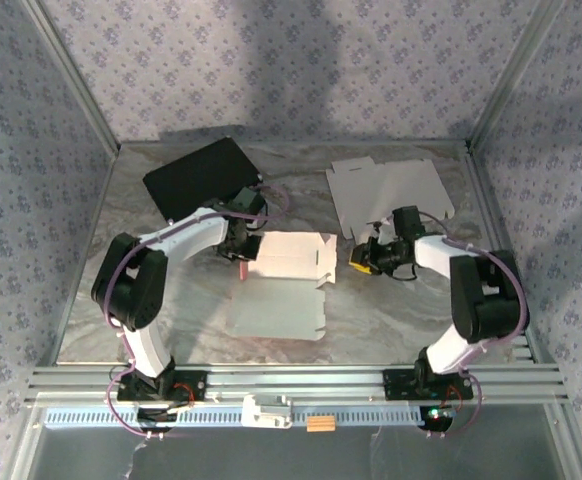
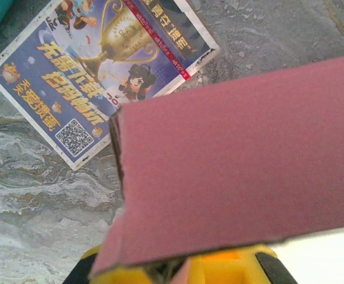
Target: Fold the paper box
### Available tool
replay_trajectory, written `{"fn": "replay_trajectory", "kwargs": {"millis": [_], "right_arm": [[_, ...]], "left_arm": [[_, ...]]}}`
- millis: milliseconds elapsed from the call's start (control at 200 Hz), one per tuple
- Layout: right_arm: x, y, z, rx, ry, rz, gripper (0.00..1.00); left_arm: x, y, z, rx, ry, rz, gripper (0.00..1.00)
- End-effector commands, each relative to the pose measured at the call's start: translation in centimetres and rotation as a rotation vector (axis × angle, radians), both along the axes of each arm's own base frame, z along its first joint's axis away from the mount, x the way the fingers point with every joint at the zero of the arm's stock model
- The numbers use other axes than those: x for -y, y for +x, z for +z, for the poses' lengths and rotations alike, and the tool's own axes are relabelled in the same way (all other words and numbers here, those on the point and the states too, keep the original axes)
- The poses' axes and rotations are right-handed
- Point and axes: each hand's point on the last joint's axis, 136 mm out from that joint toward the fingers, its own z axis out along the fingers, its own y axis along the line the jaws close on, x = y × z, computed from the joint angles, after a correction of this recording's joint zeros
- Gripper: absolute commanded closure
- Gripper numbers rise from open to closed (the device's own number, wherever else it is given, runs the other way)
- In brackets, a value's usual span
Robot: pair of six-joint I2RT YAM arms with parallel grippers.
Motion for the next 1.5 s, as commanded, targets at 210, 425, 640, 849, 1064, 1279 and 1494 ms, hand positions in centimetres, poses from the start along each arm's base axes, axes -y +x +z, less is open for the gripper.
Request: {"fn": "replay_trajectory", "kwargs": {"millis": [210,425,640,849,1064,1279,1494], "right_arm": [[-3.9,0.8,0.6,0.108,0.177,0.134,0.76],[-5.4,0.6,1.0,0.116,0.233,0.177,0.74],[-6.4,0.3,1.7,0.130,0.265,0.208,0.74],[-7.3,-0.1,2.4,0.144,0.254,0.241,0.73],[-7.5,0.0,3.5,0.181,0.237,0.244,0.73],[-8.3,-0.6,4.9,0.202,0.248,0.278,0.72],[-8.4,-1.2,3.9,0.178,0.223,0.292,0.66]], "left_arm": [[-0.4,-0.2,-0.6,-0.023,0.052,-0.009,1.00],[0.1,0.0,-0.7,-0.021,0.051,-0.018,1.00],[0.1,0.0,-0.8,-0.024,0.054,-0.022,1.00],[0.1,0.0,-0.8,-0.023,0.053,-0.020,1.00],[0.2,0.1,-0.7,-0.020,0.052,-0.025,1.00],[0.4,0.3,-0.8,-0.020,0.051,-0.026,1.00],[0.4,0.3,-0.8,-0.021,0.051,-0.029,1.00]]}}
